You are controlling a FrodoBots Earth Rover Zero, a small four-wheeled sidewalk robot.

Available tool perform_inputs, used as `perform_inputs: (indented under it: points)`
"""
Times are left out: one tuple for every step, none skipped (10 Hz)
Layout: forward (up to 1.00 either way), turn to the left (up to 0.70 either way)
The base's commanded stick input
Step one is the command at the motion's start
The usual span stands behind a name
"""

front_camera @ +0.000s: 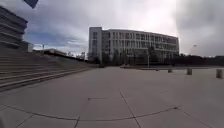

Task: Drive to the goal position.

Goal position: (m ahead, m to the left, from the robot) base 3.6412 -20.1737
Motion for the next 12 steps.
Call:
perform_inputs:
  points:
    - [0.05,0.00]
    - [0.05,0.00]
    - [0.05,0.00]
    - [0.06,0.00]
    - [0.06,0.00]
    - [0.05,0.00]
    - [0.05,0.00]
    - [0.06,0.00]
    - [0.06,0.00]
    - [0.06,0.00]
    - [0.06,0.00]
    - [0.06,0.00]
